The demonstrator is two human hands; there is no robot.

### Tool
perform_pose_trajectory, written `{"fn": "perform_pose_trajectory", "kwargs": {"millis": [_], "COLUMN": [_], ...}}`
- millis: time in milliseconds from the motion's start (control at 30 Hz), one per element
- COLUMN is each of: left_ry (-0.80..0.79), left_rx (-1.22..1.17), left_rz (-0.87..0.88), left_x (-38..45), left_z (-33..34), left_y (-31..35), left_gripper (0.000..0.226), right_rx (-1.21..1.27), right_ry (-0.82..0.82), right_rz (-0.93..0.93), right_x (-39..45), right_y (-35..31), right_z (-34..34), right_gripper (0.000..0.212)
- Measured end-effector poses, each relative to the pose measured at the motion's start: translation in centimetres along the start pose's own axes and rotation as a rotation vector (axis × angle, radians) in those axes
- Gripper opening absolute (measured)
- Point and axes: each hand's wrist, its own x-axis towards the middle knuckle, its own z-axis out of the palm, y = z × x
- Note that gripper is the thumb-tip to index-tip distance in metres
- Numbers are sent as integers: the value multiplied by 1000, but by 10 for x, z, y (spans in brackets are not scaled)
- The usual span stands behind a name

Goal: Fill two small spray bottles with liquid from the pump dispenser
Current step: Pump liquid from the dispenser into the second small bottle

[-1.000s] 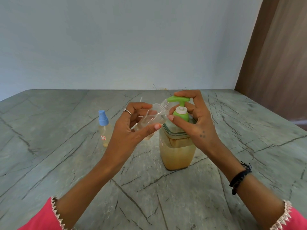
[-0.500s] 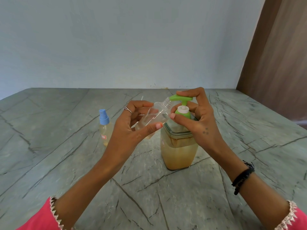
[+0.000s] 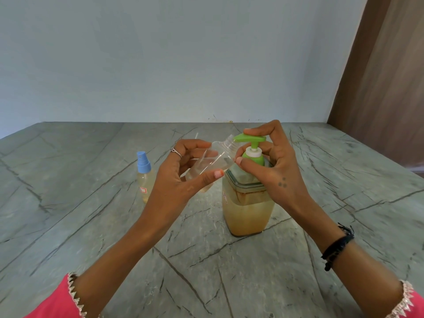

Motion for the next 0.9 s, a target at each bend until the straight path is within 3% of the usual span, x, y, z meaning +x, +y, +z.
{"fn": "perform_pose_trajectory", "kwargs": {"millis": [200,500,667,900], "left_ry": [6,4,8,0], "left_rx": [3,-21,-30,-13], "left_rz": [-4,-5,-7,-10], "left_x": [-1,-1,-1,-1], "left_z": [1,2,1,2], "left_y": [0,1,1,2], "left_gripper": [41,41,41,40], "right_rx": [-11,-39,16,167], "right_ry": [-75,-71,-36,23], "right_rz": [-19,-22,-13,67], "right_x": [-4,-11,-10,-4], "right_y": [1,2,5,2], "right_z": [-3,-5,-4,0], "right_gripper": [29,69,47,35]}}
